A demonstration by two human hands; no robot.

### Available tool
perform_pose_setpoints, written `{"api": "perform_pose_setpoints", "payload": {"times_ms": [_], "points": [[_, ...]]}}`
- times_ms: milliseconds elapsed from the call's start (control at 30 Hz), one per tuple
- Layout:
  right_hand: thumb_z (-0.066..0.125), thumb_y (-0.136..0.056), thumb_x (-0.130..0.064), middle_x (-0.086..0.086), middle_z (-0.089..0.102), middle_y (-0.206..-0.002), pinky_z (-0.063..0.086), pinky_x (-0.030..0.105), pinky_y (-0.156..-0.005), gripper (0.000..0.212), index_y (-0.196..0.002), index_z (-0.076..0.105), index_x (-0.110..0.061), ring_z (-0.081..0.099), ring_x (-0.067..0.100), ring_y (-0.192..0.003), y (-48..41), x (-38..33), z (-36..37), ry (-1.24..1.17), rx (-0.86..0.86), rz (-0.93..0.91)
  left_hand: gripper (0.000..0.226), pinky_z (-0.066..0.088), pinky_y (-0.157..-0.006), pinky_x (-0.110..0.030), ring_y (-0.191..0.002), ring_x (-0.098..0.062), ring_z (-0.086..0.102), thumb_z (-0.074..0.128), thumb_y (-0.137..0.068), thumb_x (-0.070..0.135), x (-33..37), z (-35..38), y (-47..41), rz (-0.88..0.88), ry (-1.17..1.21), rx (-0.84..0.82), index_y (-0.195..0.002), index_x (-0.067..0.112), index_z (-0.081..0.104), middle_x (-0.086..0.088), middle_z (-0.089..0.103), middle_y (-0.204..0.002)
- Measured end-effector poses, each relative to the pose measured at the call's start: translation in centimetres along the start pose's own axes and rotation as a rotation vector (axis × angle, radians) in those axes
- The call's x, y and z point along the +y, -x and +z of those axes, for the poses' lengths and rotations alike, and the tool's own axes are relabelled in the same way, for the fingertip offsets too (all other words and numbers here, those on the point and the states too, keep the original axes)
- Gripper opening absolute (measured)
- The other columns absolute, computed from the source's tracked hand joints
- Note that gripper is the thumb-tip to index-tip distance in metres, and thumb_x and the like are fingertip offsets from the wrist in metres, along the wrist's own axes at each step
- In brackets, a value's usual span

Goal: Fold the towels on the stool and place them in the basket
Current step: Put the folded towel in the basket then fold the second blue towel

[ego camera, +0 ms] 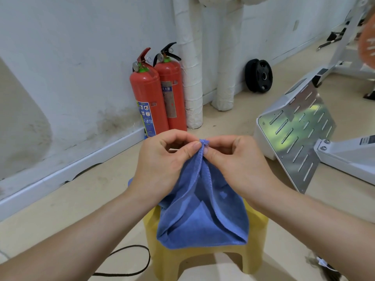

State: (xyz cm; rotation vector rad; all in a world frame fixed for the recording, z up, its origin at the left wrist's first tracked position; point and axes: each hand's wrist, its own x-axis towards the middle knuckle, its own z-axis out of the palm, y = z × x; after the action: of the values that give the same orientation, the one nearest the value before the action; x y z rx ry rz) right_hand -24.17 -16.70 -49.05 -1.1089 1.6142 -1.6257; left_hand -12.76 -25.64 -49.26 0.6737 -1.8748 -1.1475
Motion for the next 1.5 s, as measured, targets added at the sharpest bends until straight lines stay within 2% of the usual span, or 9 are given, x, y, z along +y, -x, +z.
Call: {"api": "perform_pose_setpoints", "payload": {"times_ms": [200,467,700,833,1000,1100,1267,1367,1500], "points": [[0.062,-0.089,-0.005,-0.003,0.076,-0.086,0.054,0.019,-0.078,0.017,-0.093,0.076,-0.013,0.071,0.005,-0.083,-0.2,0.1,-0.1,0.085,0.003,-0.055,0.014,0.055,-0.076,-0.024,-0.082,-0.008,0.068,0.071,-0.083,0.010,-0.2,0.0,-0.1,0.044,-0.022,-0.011,-0.091,0.021,0.074,0.001,0.073,-0.084],[0.064,-0.082,0.003,0.006,0.073,-0.076,0.054,0.023,-0.069,0.016,-0.083,0.072,-0.010,0.067,0.010,-0.071,-0.1,-0.3,0.4,-0.023,0.018,0.021,0.003,0.044,-0.072,-0.026,-0.082,-0.015,0.056,0.065,-0.084,0.016,-0.3,-0.2,-0.6,0.432,-0.418,-0.019,-0.085,0.017,0.068,0.008,0.060,-0.087],[0.054,-0.070,0.008,-0.004,0.050,-0.059,0.036,0.025,-0.055,0.015,-0.071,0.057,-0.007,0.043,0.012,-0.057,-1.1,2.6,-0.2,0.377,-0.011,0.111,0.015,0.045,-0.066,-0.029,-0.070,-0.011,0.057,0.048,-0.090,0.014,-1.2,0.0,-2.6,0.162,-0.080,0.057,-0.084,0.027,0.053,0.005,0.060,-0.075],[0.043,-0.064,0.007,0.003,0.046,-0.063,0.032,0.028,-0.053,0.021,-0.079,0.056,0.000,0.041,0.020,-0.061,-1.7,4.5,-2.5,0.636,-0.061,0.244,0.025,0.043,-0.067,-0.031,-0.066,-0.009,0.048,0.046,-0.094,0.009,-0.2,-2.8,-6.6,0.141,0.026,0.376,-0.080,0.030,0.049,0.008,0.052,-0.073],[0.057,-0.075,-0.001,0.006,0.053,-0.071,0.044,0.025,-0.050,0.016,-0.088,0.057,-0.011,0.048,0.020,-0.058,-4.2,1.5,-6.1,0.531,0.000,0.379,0.018,0.045,-0.072,-0.039,-0.068,-0.012,0.048,0.050,-0.089,0.017,-1.7,-8.5,-10.4,-0.001,0.024,0.740,-0.076,0.030,0.047,0.012,0.047,-0.070],[0.059,-0.076,-0.002,0.007,0.053,-0.069,0.043,0.021,-0.046,0.015,-0.085,0.054,-0.013,0.048,0.017,-0.056,-6.2,-1.8,-7.1,0.542,-0.001,0.300,0.022,0.048,-0.075,-0.039,-0.070,-0.014,0.051,0.049,-0.093,0.015,-3.0,-9.1,-10.1,-0.097,-0.006,0.759,-0.076,0.029,0.046,0.010,0.051,-0.073],[0.061,-0.077,0.001,0.007,0.063,-0.068,0.045,0.020,-0.044,0.011,-0.078,0.062,-0.009,0.055,0.009,-0.045,-9.0,-6.6,-7.6,0.559,-0.075,0.140,0.024,0.039,-0.047,-0.020,-0.049,-0.009,0.043,0.044,-0.098,0.011,-1.5,-10.7,-11.0,-0.035,0.130,0.766,-0.077,0.024,0.046,0.004,0.050,-0.067],[0.059,-0.080,0.001,0.007,0.068,-0.071,0.049,0.019,-0.044,0.017,-0.087,0.069,-0.011,0.061,0.008,-0.047,-11.3,-8.4,-7.2,0.658,-0.114,0.117,0.024,0.041,-0.062,-0.029,-0.061,-0.010,0.047,0.049,-0.093,0.008,-1.1,-12.3,-12.0,-0.003,0.129,0.785,-0.078,0.027,0.049,0.006,0.050,-0.071],[0.034,-0.084,0.012,0.013,0.059,-0.081,0.060,0.033,-0.055,0.037,-0.094,0.065,-0.007,0.067,0.031,-0.073,-13.7,-8.0,-5.6,0.861,-0.206,0.274,0.030,0.047,-0.069,-0.029,-0.072,-0.014,0.055,0.043,-0.094,0.008,-2.2,-11.9,-11.7,-0.068,-0.062,0.666,-0.091,0.031,0.062,-0.001,0.060,-0.086]]}}
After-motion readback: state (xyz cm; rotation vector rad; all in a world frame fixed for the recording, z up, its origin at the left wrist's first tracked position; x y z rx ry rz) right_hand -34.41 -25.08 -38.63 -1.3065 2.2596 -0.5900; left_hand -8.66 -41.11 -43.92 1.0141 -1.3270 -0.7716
